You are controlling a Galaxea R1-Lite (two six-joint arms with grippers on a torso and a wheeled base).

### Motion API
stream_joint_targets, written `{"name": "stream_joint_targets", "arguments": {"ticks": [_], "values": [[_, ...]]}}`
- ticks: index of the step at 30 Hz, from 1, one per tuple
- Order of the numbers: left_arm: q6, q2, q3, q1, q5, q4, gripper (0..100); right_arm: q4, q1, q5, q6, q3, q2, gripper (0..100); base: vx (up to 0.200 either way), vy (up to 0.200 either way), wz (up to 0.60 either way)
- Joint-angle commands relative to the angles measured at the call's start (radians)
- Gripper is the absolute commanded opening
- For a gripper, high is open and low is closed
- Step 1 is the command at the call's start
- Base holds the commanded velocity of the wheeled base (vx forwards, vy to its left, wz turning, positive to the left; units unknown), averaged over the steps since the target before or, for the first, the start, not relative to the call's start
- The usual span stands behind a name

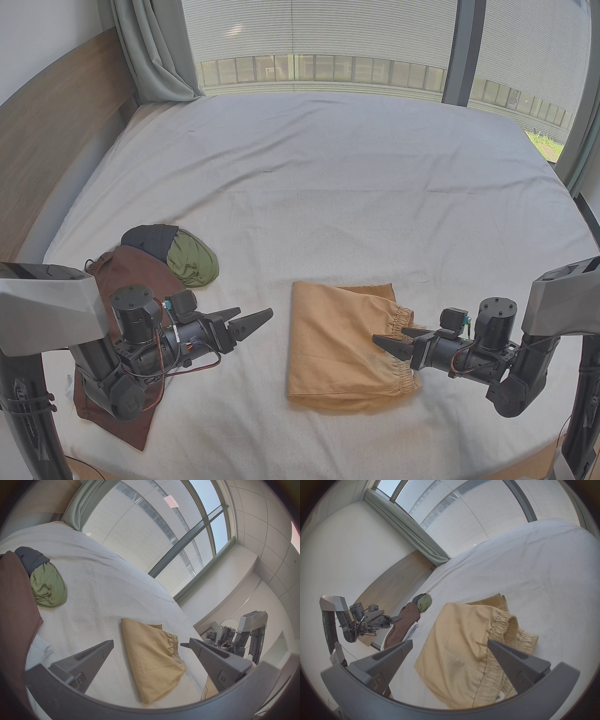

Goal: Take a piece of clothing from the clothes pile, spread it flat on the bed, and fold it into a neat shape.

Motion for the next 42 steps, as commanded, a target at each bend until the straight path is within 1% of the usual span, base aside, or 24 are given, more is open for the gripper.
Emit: {"name": "stream_joint_targets", "arguments": {"ticks": [1, 3, 6, 9, 13, 21, 25, 28, 30, 31, 33, 34, 35, 36, 37, 39, 40, 42], "values": [[0.004, 0.007, 0.001, 0.000, -0.002, 0.000, 100, -0.003, 0.005, -0.002, 0.006, -0.077, 0.081, 100, 0.000, 0.000, 0.00], [0.006, 0.010, 0.001, 0.002, -0.002, 0.000, 100, -0.003, 0.001, -0.003, 0.017, -0.094, 0.094, 100, 0.000, 0.000, 0.00], [0.007, 0.019, 0.001, 0.002, -0.002, 0.000, 100, -0.003, -0.035, -0.025, 0.054, -0.161, 0.145, 100, 0.000, 0.000, 0.00], [0.007, 0.018, 0.001, 0.002, -0.002, 0.000, 100, -0.003, -0.058, -0.060, 0.056, -0.189, 0.171, 100, 0.000, 0.000, 0.00], [0.007, 0.019, 0.001, 0.000, -0.002, 0.000, 100, -0.003, -0.081, -0.068, 0.056, -0.204, 0.200, 100, 0.000, 0.000, 0.00], [0.007, 0.013, 0.001, 0.000, -0.003, 0.000, 100, -0.004, -0.076, -0.069, 0.056, -0.187, 0.174, 100, 0.000, 0.000, 0.00], [0.007, 0.010, 0.001, -0.001, -0.003, 0.000, 100, 0.002, -0.048, -0.069, 0.054, -0.089, 0.036, 100, 0.000, 0.000, 0.00], [0.007, 0.010, 0.002, -0.001, -0.002, 0.000, 100, 0.003, -0.042, -0.066, 0.048, -0.043, -0.007, 100, 0.000, 0.000, 0.00], [0.007, 0.013, 0.002, -0.003, -0.002, 0.000, 100, 0.005, -0.041, -0.051, 0.036, 0.047, -0.056, 100, 0.000, 0.000, 0.00], [0.007, 0.015, 0.002, -0.003, -0.002, 0.000, 100, 0.005, -0.039, -0.031, 0.025, 0.081, -0.065, 100, 0.000, 0.000, 0.00], [0.007, 0.018, 0.001, -0.003, -0.002, 0.000, 100, 0.005, -0.041, 0.014, -0.021, 0.141, -0.068, 100, 0.000, 0.000, 0.00], [0.007, 0.019, 0.002, -0.003, -0.002, 0.000, 100, 0.005, -0.044, 0.031, -0.060, 0.176, -0.065, 100, 0.000, 0.000, 0.00], [0.007, 0.019, 0.002, -0.003, -0.002, 0.000, 100, 0.005, -0.048, 0.035, -0.078, 0.192, -0.062, 100, 0.000, 0.000, 0.00], [0.007, 0.019, 0.002, -0.003, -0.002, 0.000, 100, 0.005, -0.048, 0.035, -0.078, 0.192, -0.062, 100, 0.000, 0.000, 0.00], [0.009, 0.019, 0.002, -0.004, -0.002, 0.000, 100, 0.005, -0.053, 0.037, -0.110, 0.221, -0.057, 100, 0.000, 0.000, 0.00], [0.009, 0.019, 0.002, -0.004, -0.002, 0.000, 100, 0.005, -0.053, 0.037, -0.110, 0.221, -0.057, 100, 0.000, 0.000, 0.00], [0.009, 0.019, 0.002, -0.004, 0.000, 0.000, 100, 0.005, -0.058, 0.038, -0.124, 0.244, -0.030, 100, 0.000, 0.000, 0.00], [0.009, 0.019, 0.002, -0.004, 0.000, 0.000, 100, 0.005, -0.064, 0.038, -0.124, 0.248, 0.001, 100, 0.000, 0.000, 0.00]]}}
